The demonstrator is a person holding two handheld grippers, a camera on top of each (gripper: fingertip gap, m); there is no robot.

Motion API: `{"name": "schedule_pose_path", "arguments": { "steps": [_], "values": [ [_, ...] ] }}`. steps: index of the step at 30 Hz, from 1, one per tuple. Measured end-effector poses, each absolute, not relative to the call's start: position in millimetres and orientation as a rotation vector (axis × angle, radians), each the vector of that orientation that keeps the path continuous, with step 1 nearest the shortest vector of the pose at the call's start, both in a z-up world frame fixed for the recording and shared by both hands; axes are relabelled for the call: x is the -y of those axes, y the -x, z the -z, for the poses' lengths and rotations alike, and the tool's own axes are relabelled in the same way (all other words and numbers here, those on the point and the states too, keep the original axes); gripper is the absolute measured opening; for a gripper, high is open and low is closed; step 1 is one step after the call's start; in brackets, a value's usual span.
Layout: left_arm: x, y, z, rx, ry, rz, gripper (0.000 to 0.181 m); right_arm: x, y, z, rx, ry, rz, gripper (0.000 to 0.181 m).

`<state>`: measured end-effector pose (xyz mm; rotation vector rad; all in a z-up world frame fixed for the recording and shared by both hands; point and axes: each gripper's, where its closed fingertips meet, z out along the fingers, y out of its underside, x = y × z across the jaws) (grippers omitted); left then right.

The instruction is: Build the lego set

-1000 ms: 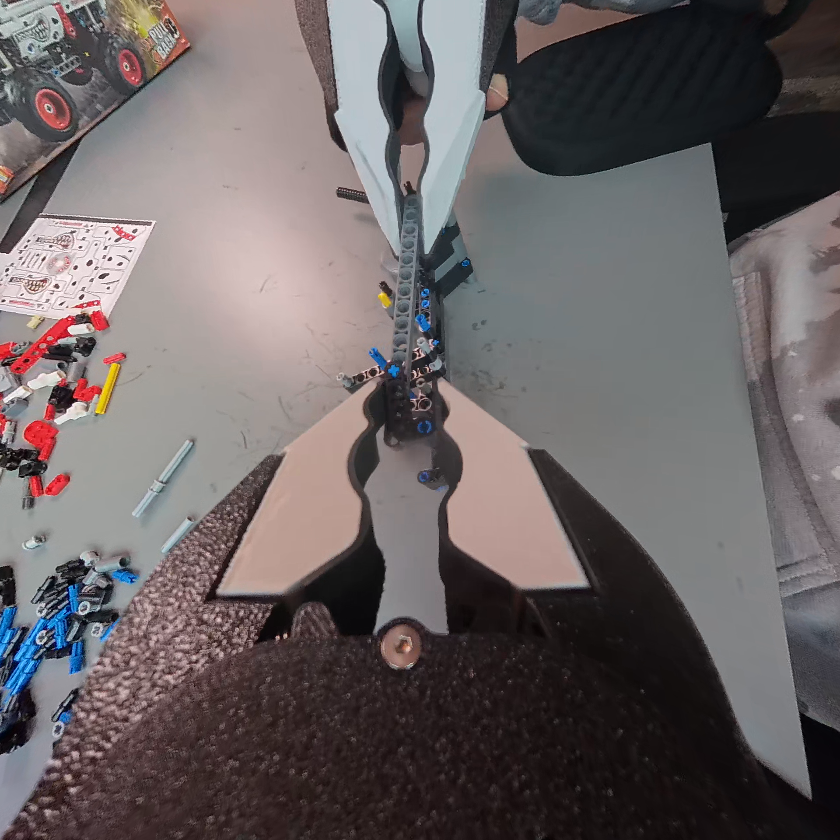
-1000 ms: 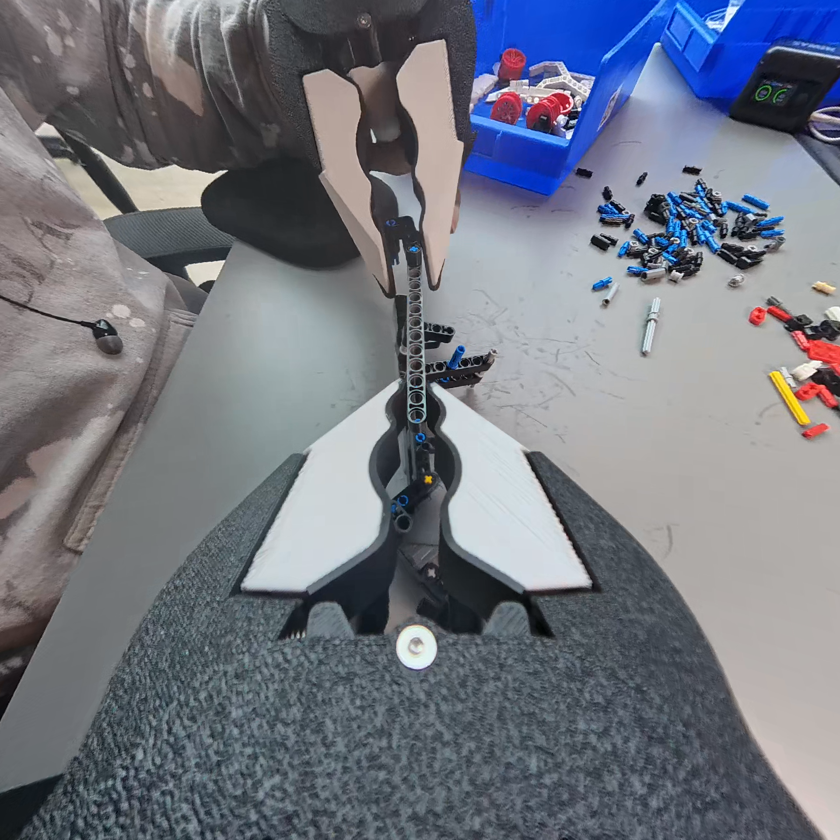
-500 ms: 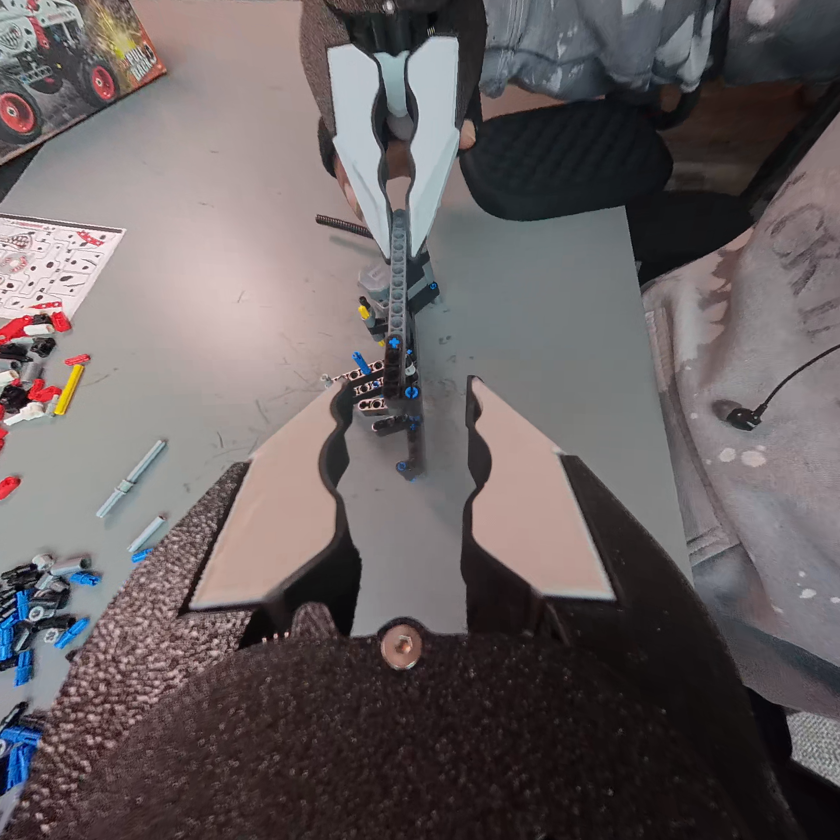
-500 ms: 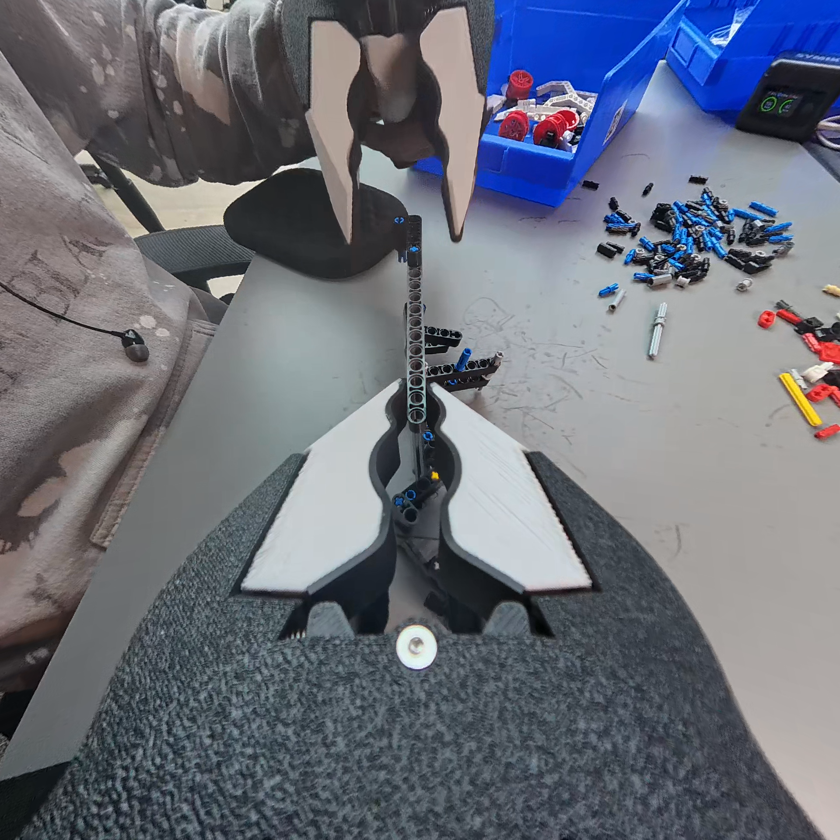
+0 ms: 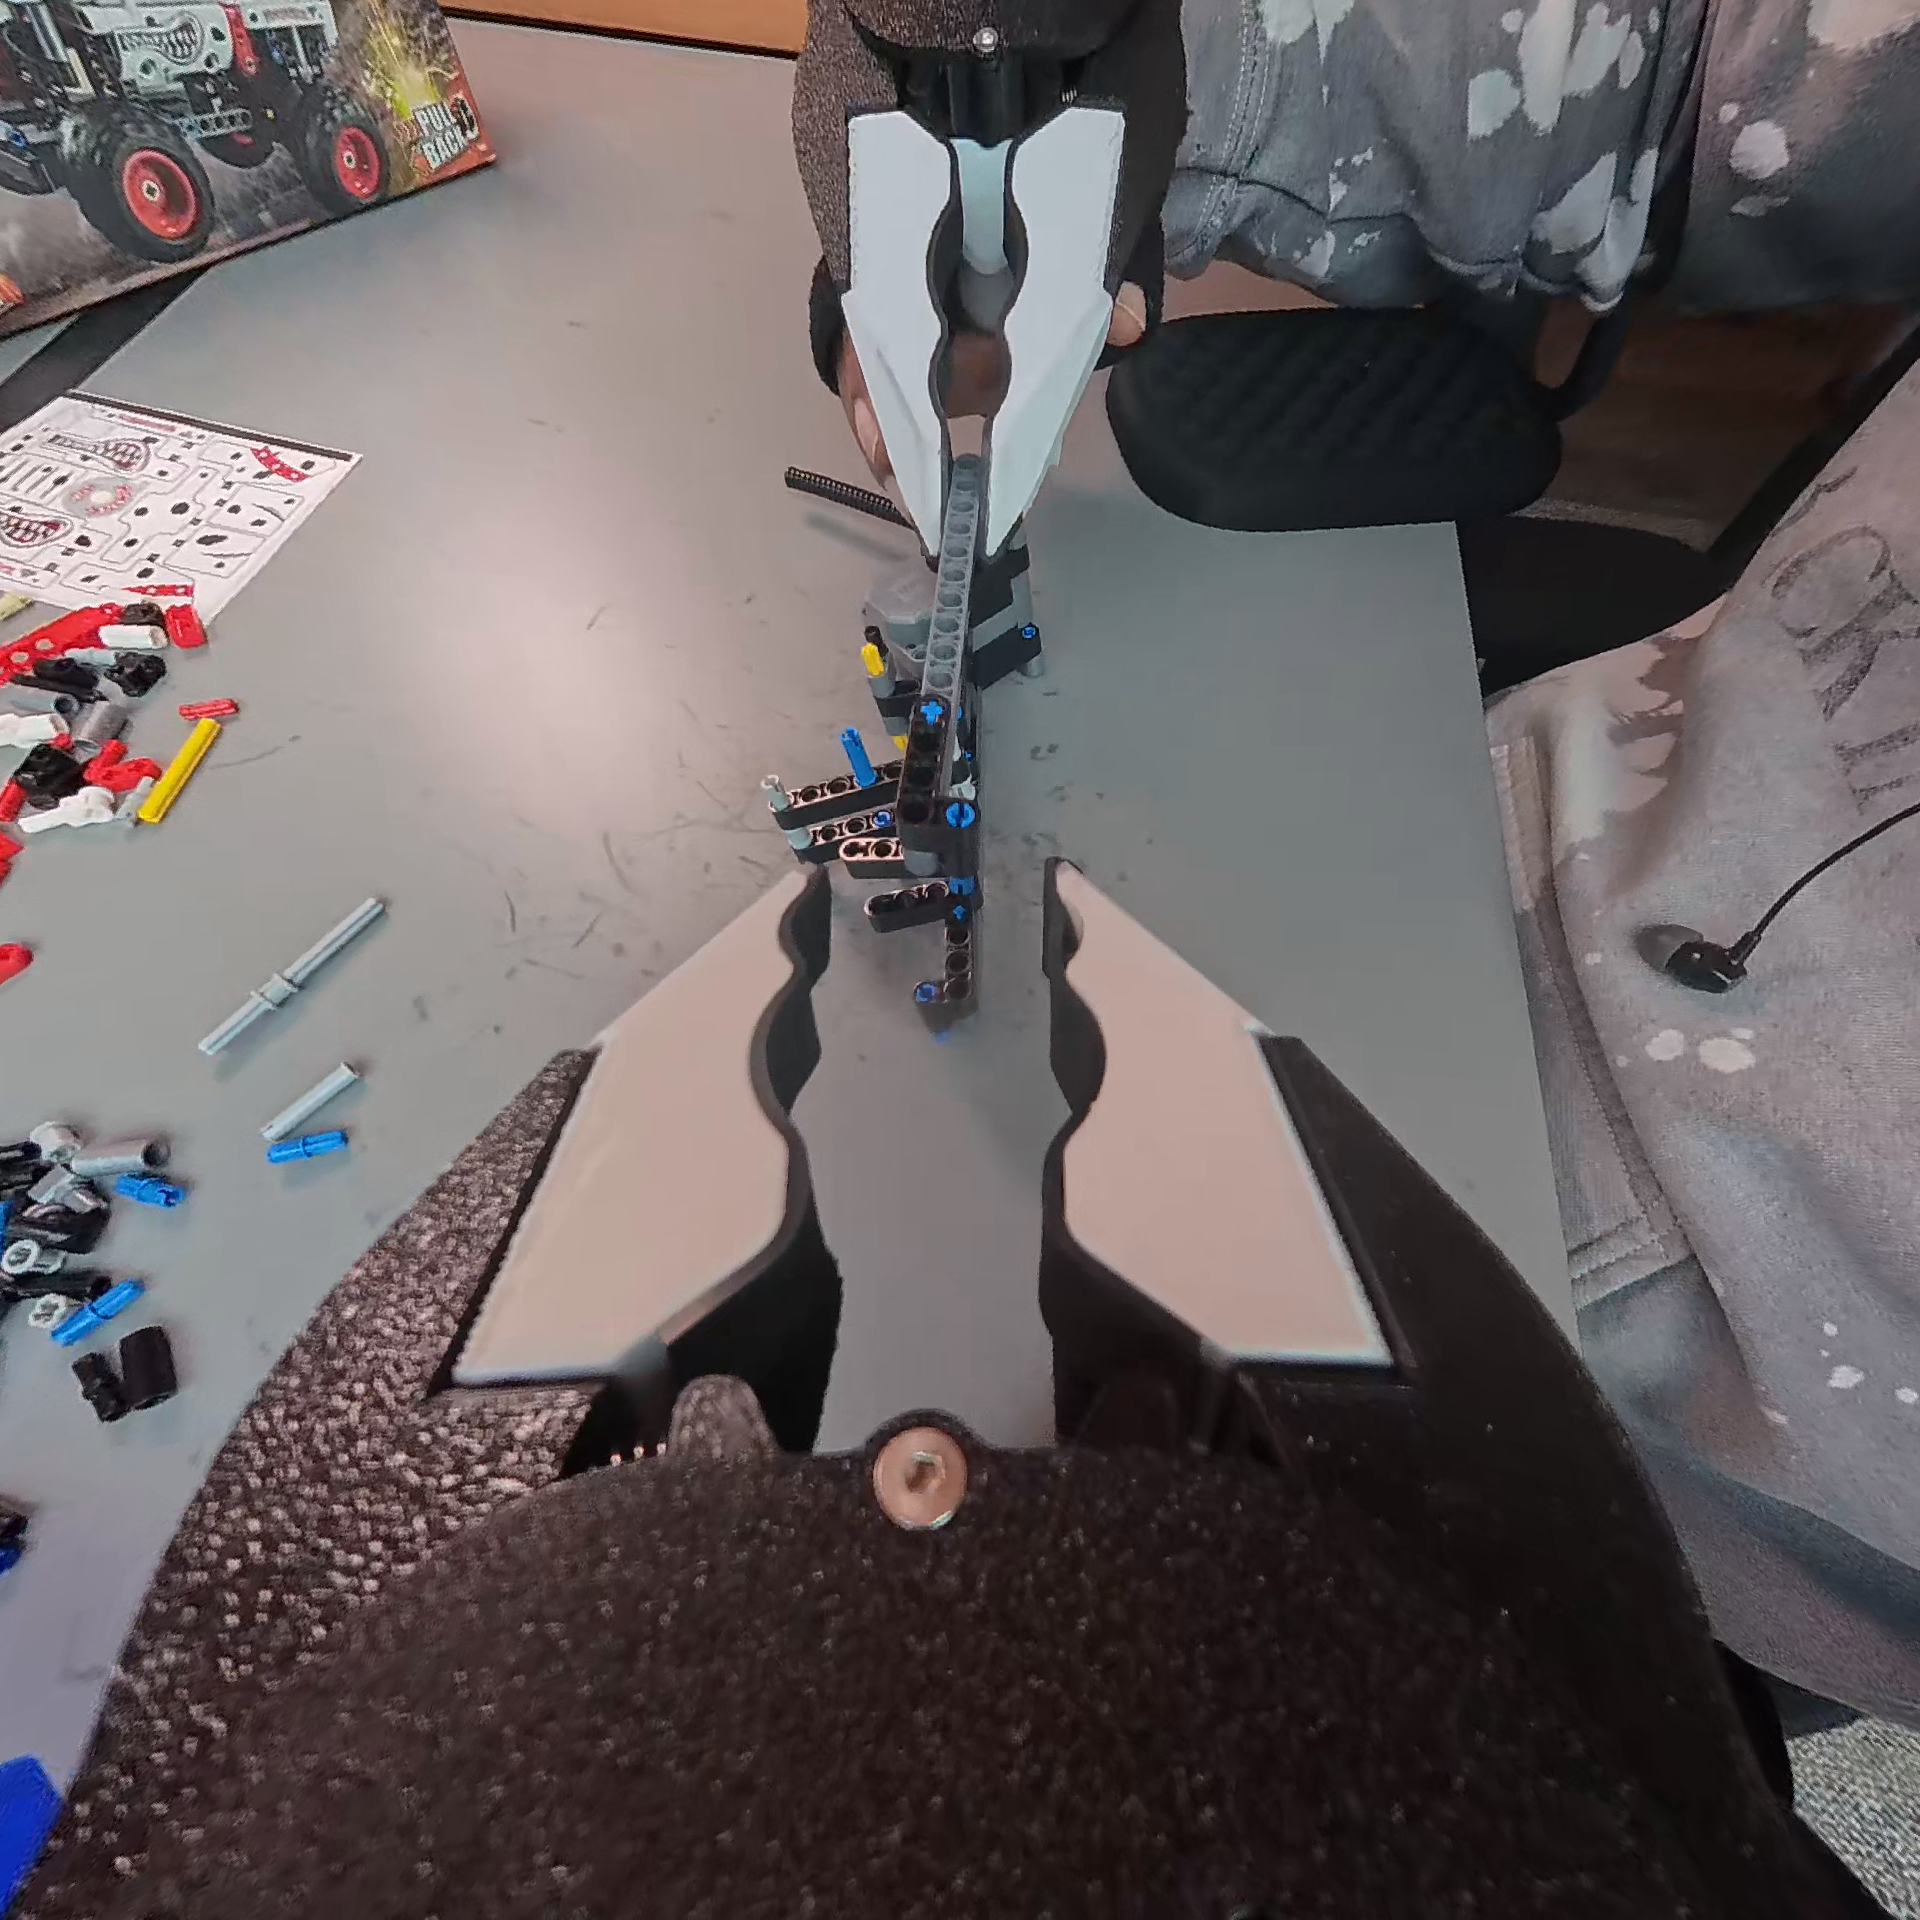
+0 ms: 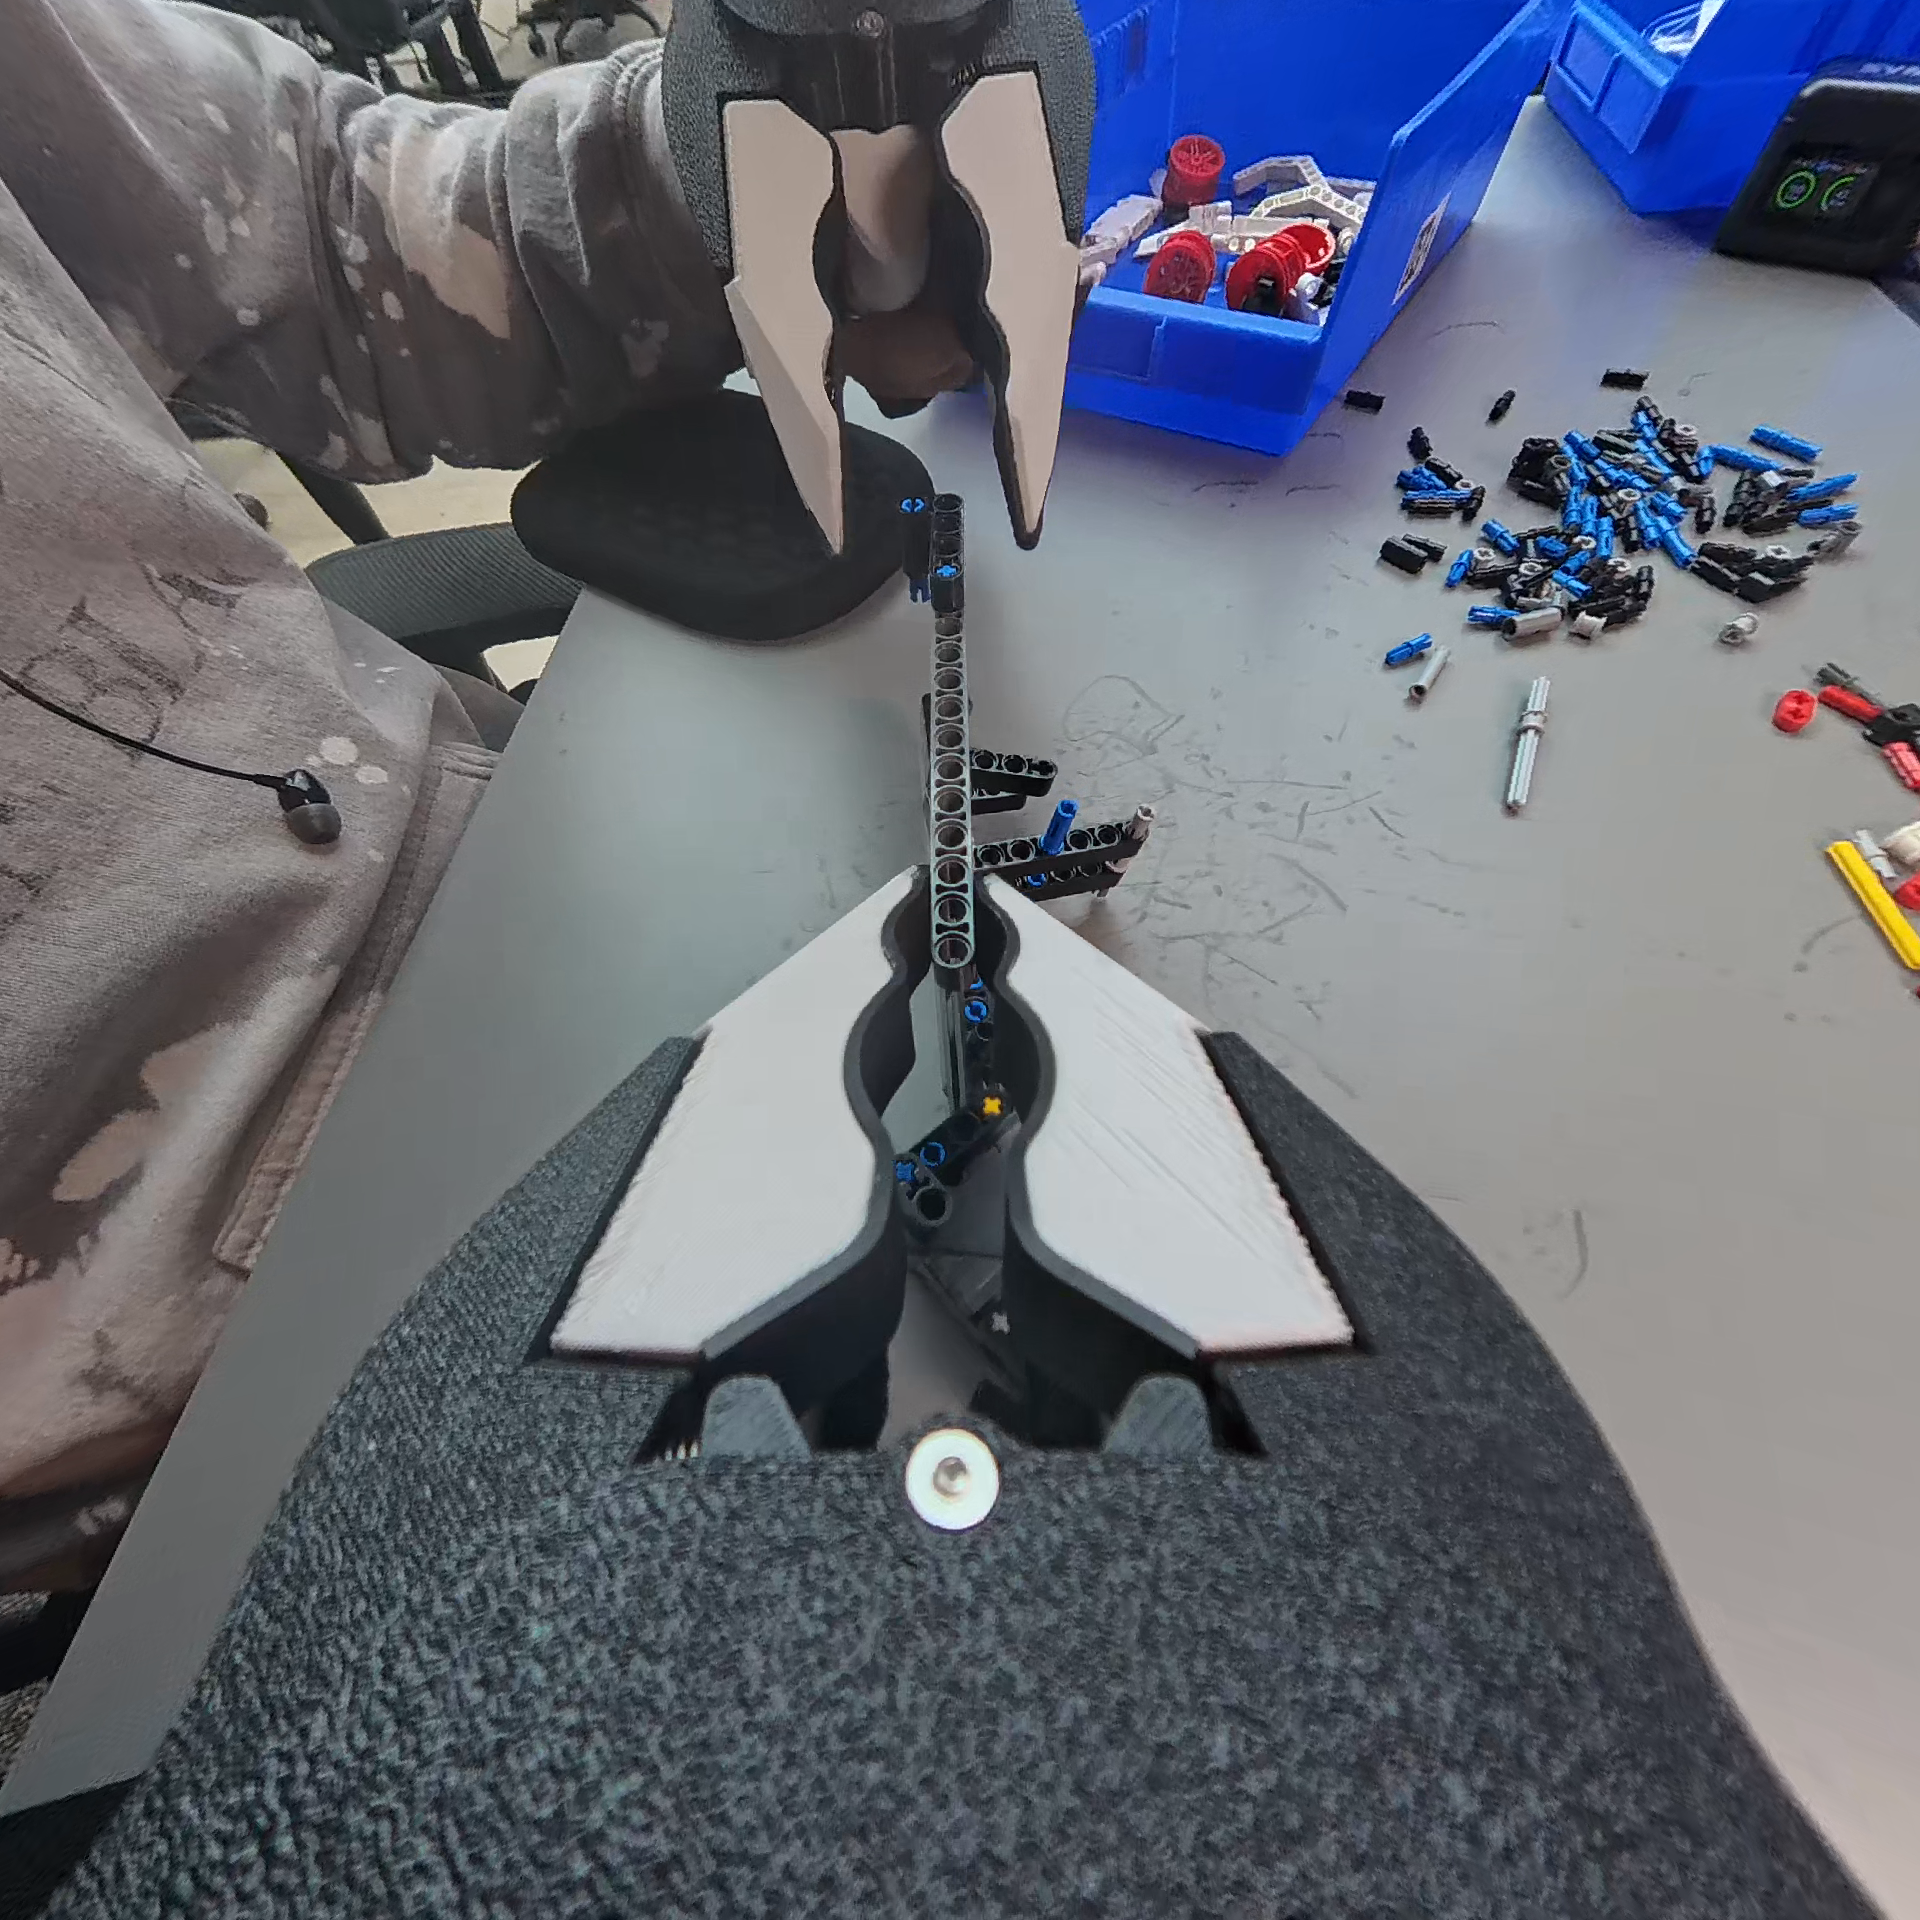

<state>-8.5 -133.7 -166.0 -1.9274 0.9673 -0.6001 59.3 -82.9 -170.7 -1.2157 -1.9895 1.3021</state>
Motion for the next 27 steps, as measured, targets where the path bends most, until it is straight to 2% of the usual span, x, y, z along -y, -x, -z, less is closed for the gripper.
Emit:
{"name": "schedule_pose_path", "arguments": {
  "steps": [4,7,10,16,19,22,27],
  "values": [
    [129.4,3.1,163.8,-0.959,1.893,0.592,0.037,83.7,-56.8,169.2,1.986,1.2,-1.303,0.007],
    [128.2,1.4,159.2,-0.97,1.851,0.544,0.019,84.0,-55.9,165.1,1.965,1.12,-1.253,0.007],
    [131.7,-0.4,154.1,-0.992,1.806,0.49,0.02,88.1,-58.3,155.1,1.917,1.046,-1.245,0.007],
    [134.1,0.4,140.3,-1.014,1.704,0.311,0.055,105.3,-64.9,143.0,1.882,1.347,-1.607,0.007],
    [139.9,-11.4,130.4,-1.108,1.602,0.182,0.054,114.5,-66.4,130.4,1.843,1.496,-1.849,0.007],
    [140.9,-17.0,120.6,-1.145,1.538,0.077,0.033,120.2,-67.0,124.2,1.818,1.577,-1.999,0.006],
    [138.8,-16.5,112.5,-0.996,1.635,0.278,0.031,115.8,-62.9,119.4,1.74,1.57,-2.015,0.009]
  ]
}}
